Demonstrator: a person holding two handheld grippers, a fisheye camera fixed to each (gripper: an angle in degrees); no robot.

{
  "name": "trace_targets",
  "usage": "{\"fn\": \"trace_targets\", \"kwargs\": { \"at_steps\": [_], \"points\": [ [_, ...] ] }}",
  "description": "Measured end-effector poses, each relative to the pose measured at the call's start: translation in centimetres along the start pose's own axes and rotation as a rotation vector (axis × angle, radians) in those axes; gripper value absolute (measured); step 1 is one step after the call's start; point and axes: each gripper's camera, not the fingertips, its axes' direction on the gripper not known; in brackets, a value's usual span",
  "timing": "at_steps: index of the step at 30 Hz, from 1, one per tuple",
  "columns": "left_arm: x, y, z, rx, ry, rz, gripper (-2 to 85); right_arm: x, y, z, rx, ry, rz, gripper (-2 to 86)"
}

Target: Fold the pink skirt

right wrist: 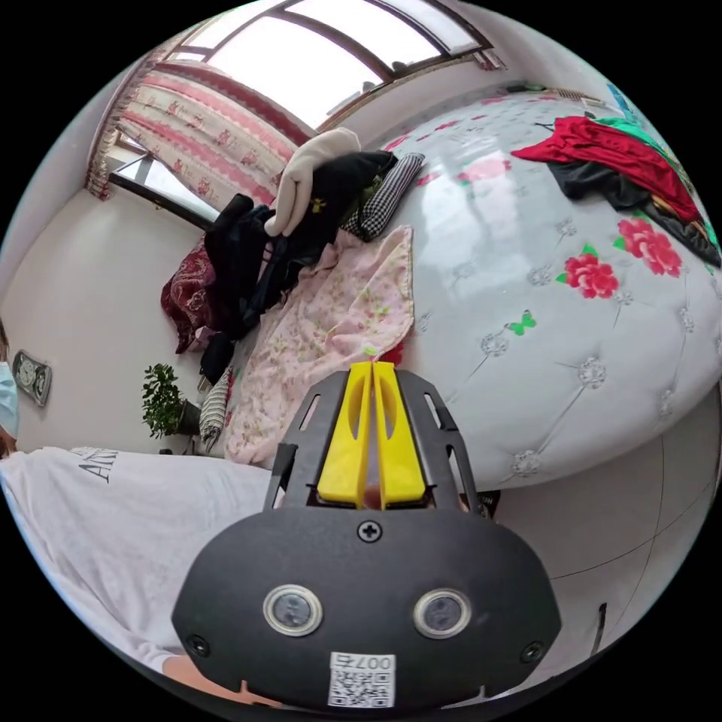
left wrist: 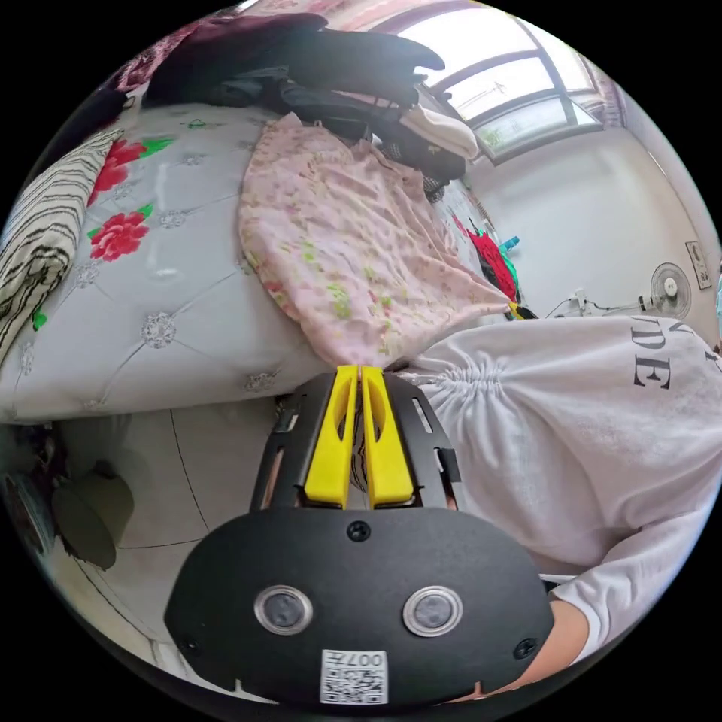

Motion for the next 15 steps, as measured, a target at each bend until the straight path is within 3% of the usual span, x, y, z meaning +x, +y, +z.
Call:
{"fn": "trace_targets", "kwargs": {
  "at_steps": [4,11,15],
  "points": [
    [-2.7,-1.2,-2.0,0.103,0.019,-0.066,3.8,0.3,-0.7,-1.2,0.010,0.050,0.033,-0.3],
    [-5.1,-8.0,0.8,0.032,-0.011,-0.075,9.3,0.7,-0.3,3.1,-0.054,0.058,0.112,-0.3],
    [-7.5,-11.9,2.6,0.019,0.095,-0.158,12.2,1.0,-0.9,4.0,-0.033,0.008,0.155,-0.3]
  ]
}}
